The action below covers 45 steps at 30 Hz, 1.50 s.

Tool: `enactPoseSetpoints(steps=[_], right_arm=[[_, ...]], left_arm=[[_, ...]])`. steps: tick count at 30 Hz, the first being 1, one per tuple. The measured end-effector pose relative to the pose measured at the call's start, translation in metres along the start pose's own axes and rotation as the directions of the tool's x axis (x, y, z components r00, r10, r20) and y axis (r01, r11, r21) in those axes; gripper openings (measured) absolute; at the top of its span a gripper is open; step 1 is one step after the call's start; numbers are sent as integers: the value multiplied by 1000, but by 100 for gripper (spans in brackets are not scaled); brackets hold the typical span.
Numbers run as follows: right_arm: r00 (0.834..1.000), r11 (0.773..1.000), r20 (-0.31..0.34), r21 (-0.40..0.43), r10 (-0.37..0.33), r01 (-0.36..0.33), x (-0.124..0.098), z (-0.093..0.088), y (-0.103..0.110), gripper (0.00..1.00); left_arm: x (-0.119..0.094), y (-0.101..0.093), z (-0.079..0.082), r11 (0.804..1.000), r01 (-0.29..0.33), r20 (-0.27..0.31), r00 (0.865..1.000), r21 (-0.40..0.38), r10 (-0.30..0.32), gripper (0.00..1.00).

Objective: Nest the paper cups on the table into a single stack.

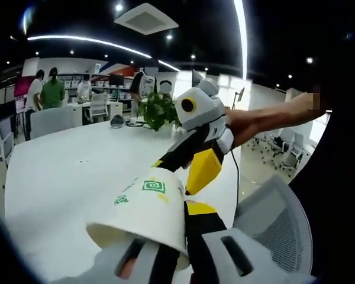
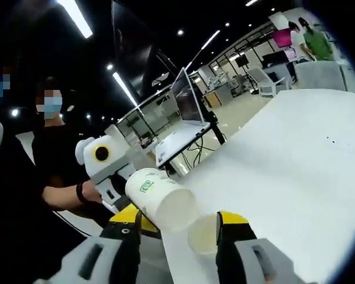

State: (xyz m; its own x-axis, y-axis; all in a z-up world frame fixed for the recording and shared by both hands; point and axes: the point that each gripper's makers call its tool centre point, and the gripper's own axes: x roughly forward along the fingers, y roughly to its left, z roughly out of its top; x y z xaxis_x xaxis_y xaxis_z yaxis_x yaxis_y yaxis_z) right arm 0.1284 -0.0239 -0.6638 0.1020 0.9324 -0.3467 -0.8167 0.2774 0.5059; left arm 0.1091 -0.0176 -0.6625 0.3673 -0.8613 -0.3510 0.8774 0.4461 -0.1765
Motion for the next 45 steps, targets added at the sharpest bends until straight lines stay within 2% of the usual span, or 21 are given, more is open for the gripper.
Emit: enactPoseSetpoints(steps=[4, 6, 9, 15, 18, 21, 28, 30, 31, 32, 37, 40, 44, 45], right_arm=[[995, 992, -7, -77, -96, 95, -8, -3, -12, 59], [992, 988, -15, -100, -121, 119, -11, -6, -15, 61], [989, 982, -19, -124, -145, 142, -15, -10, -14, 65], [980, 966, -28, -173, -198, 191, -22, -17, -19, 71], [967, 946, -58, -227, -250, 231, -26, -26, -21, 77], [953, 929, -92, -269, -289, 256, -29, -35, -21, 79], [944, 922, -112, -276, -311, 271, -31, -51, -23, 79], [940, 919, -120, -282, -320, 277, -31, -55, -21, 79], [939, 918, -121, -282, -321, 278, -31, -57, -20, 79], [940, 919, -121, -280, -319, 276, -31, -59, -20, 79], [932, 913, -140, -294, -334, 283, -31, -68, -20, 79], [930, 912, -150, -301, -335, 280, -32, -72, -18, 79], [927, 911, -164, -306, -337, 277, -33, -77, -20, 79], [927, 910, -164, -306, -338, 278, -33, -78, -19, 79]], left_arm=[[-1, 5, -4, 1000, -14, -27, 1000, 6, 15, 0], [-1, 11, -9, 999, -27, -59, 998, 21, 28, 0], [1, 11, -13, 999, -27, -93, 995, 37, 30, 0], [7, 17, -22, 996, -26, -185, 982, 83, 41, 0], [9, 19, -31, 993, -24, -256, 965, 118, 54, 0], [11, 17, -38, 990, -19, -316, 946, 143, 64, 0], [15, 21, -47, 982, -3, -394, 916, 190, 79, 0], [15, 23, -51, 974, 7, -429, 898, 227, 94, 0], [15, 23, -52, 972, 9, -436, 895, 235, 97, 0], [15, 24, -54, 964, 17, -459, 881, 266, 111, 0], [17, 24, -58, 946, 54, -516, 848, 320, 126, 0], [17, 23, -60, 927, 84, -549, 824, 364, 141, 0], [15, 24, -65, 885, 140, -616, 765, 444, 188, 0], [13, 25, -68, 874, 156, -634, 747, 459, 200, 0]])
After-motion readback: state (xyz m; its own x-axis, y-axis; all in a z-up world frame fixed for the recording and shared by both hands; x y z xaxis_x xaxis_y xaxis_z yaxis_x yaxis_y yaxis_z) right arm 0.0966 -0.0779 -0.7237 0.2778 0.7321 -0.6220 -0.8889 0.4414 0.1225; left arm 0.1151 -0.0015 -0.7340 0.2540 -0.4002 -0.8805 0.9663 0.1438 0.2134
